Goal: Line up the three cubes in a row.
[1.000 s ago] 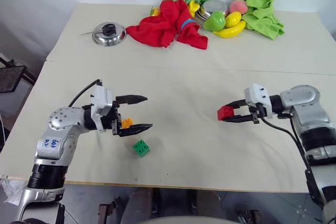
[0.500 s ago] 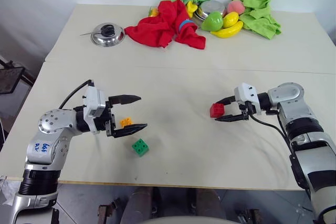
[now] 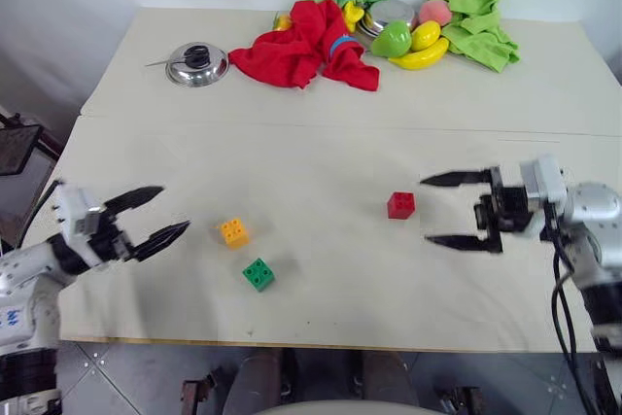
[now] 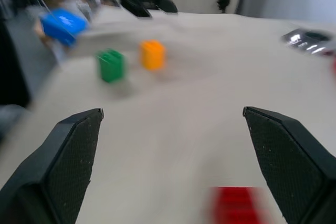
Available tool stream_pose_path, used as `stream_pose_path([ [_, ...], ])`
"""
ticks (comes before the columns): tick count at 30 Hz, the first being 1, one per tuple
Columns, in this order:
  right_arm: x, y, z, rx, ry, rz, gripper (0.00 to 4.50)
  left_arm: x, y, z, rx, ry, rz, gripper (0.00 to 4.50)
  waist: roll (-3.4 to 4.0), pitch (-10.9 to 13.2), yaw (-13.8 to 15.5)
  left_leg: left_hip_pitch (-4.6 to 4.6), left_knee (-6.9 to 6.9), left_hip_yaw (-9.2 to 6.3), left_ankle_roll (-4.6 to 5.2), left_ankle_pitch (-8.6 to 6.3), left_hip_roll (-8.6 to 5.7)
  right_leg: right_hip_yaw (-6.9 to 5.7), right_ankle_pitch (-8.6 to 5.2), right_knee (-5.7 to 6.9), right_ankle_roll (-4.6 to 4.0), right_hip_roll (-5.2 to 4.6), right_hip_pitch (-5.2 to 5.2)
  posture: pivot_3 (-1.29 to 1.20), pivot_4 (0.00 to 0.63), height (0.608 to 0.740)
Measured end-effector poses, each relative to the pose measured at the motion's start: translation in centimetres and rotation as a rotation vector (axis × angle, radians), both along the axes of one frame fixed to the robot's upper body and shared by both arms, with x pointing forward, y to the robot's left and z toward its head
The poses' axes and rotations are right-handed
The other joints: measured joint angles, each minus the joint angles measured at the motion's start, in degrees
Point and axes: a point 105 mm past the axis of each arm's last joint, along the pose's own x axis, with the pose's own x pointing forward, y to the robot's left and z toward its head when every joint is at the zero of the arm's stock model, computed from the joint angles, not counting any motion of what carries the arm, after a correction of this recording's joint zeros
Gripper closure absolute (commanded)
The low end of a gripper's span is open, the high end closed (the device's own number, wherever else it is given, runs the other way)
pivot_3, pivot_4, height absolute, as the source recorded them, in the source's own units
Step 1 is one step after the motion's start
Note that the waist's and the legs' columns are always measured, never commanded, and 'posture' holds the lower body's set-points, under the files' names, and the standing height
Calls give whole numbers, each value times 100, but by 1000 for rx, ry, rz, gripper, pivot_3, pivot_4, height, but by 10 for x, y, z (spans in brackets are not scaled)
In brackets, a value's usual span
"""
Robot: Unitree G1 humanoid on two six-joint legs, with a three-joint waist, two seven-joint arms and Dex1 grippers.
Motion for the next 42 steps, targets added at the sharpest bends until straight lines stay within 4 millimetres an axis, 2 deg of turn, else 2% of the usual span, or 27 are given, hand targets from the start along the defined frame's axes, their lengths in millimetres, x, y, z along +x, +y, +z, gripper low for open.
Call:
stream_pose_path([
  [5, -30, 21, -9, 76, 18, 63, 37, -17, 32, -20, 12, 88, 99, 0, -3, -1, 63, 4, 2, 1, -4, -9, 1, 5, 0, 2, 0, -1, -2, 0, 150, 740],
  [9, -40, 30, -15, 145, -57, 111, 37, -28, 31, -27, 36, 103, 65, 0, -5, -2, 118, 4, 2, 6, -3, -19, 0, 10, 0, 1, 0, -3, -4, 0, 150, 740],
  [13, -37, 19, -22, 105, -76, 67, 37, -38, -1, -19, 123, 69, -115, 0, -6, -2, 165, 4, 7, 4, 6, -30, -5, 11, 0, -2, 0, -9, -1, 0, 150, 740],
  [17, -31, -2, -25, 52, -85, -12, 37, -56, -49, -6, 153, 18, -291, 0, -6, -1, 122, 5, 6, 4, 6, -39, -3, 12, 0, -10, -1, -5, 3, 0, 150, 740],
  [21, -29, -21, -35, 15, -55, -88, 37, -72, -95, -7, 55, 6, -343, 0, -5, -1, 111, 6, 3, 7, 6, -39, 2, 8, 0, -21, -1, 2, 10, 0, 150, 740],
  [26, -32, -34, -46, -21, -38, -126, 37, -87, -133, -16, -19, 72, -380, 0, -4, -1, 128, 12, 12, 12, 9, -37, 4, 10, 0, -20, -1, 3, 19, 0, 150, 740],
  [28, -32, -36, -47, -26, -41, -129, 37, -87, -141, -22, -25, 94, -365, 0, -4, -1, 136, 14, 14, 13, 9, -37, 4, 10, 0, -20, -1, 2, 21, 0, 150, 740],
  [32, -35, -40, -49, -38, -27, -130, 37, -74, -157, -29, -25, 61, -296, 0, -2, -2, 168, 16, 15, 12, 10, -38, 4, 10, 0, -21, -1, 1, 22, 0, 150, 740],
  [36, -40, -41, -52, -36, -15, -133, 37, -66, -160, -41, -26, 81, -240, 0, -1, -2, 241, 14, 13, 12, 9, -39, 5, 8, 0, -26, -1, 3, 21, 0, 150, 740],
  [40, -42, -37, -49, -37, -27, -112, 0, -60, -152, -54, 2, 110, -194, 871, 0, -3, 265, 14, 14, 12, 9, -39, 6, 8, 0, -30, -1, 2, 21, 0, 150, 740],
  [42, -42, -36, -49, -31, -27, -109, 0, -58, -149, -57, 9, 107, -187, 1544, 0, -3, 268, 15, 14, 11, 9, -41, 6, 8, 0, -30, -1, 2, 20, 0, 150, 740],
])
